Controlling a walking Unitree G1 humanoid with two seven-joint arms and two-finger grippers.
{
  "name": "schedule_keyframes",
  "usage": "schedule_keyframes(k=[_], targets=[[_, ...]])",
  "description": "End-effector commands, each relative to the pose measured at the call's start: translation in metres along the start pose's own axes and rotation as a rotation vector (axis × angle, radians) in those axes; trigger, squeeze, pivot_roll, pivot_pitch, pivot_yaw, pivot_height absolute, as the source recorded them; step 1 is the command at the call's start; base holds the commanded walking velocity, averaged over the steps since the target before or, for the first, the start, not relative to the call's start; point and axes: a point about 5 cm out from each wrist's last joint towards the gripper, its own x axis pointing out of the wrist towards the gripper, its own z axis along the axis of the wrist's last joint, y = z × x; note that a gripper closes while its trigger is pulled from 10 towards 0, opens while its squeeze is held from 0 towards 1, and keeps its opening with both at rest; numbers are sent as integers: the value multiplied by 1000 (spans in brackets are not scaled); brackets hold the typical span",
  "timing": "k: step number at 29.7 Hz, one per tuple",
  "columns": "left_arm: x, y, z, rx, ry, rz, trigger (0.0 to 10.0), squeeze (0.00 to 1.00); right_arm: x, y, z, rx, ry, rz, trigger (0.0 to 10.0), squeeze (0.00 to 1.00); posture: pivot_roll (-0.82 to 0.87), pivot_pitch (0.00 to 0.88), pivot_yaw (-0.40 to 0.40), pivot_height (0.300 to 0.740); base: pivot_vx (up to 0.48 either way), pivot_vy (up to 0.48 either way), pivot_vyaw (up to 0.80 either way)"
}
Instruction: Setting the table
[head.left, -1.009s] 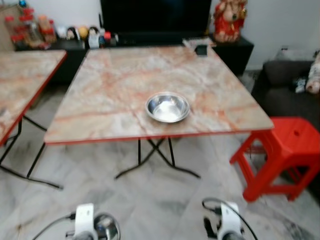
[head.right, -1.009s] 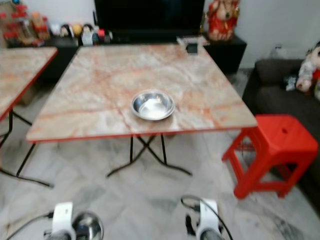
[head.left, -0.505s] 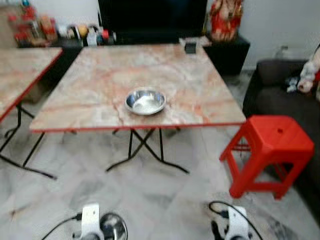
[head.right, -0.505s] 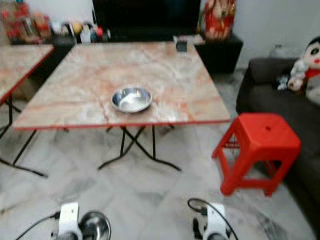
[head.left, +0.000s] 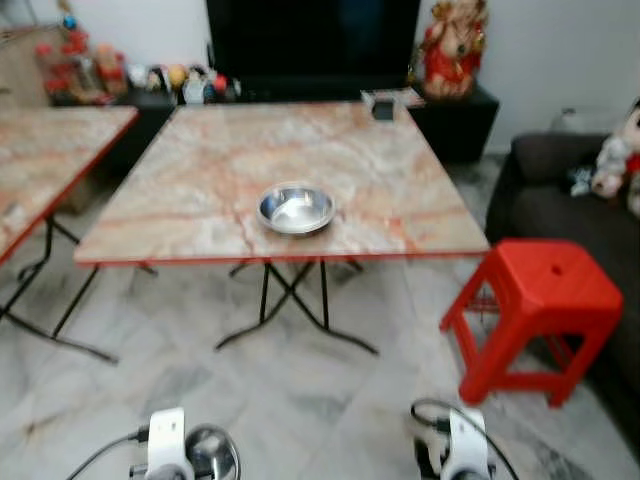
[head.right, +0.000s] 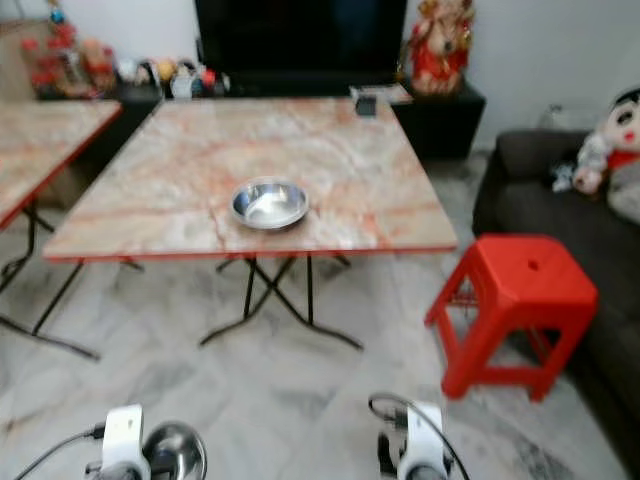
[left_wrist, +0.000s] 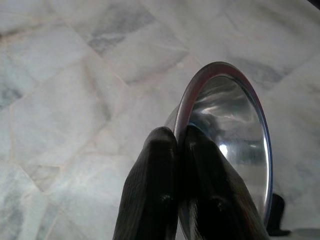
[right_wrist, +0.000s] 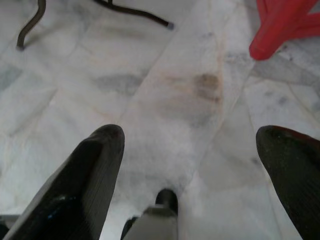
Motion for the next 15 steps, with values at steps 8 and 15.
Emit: schedule_keyframes(k=[8, 15], targets=[[1, 4, 3, 9, 1, 9, 10000, 0, 2, 4, 7, 14, -22, 5, 10000, 0, -55, 0, -15, 740, 402, 0, 0], [1, 5, 3, 14, 1, 10, 10000, 0, 1, 5, 6, 9, -17, 8, 10000, 0, -52, 0, -11, 740, 406, 0, 0]])
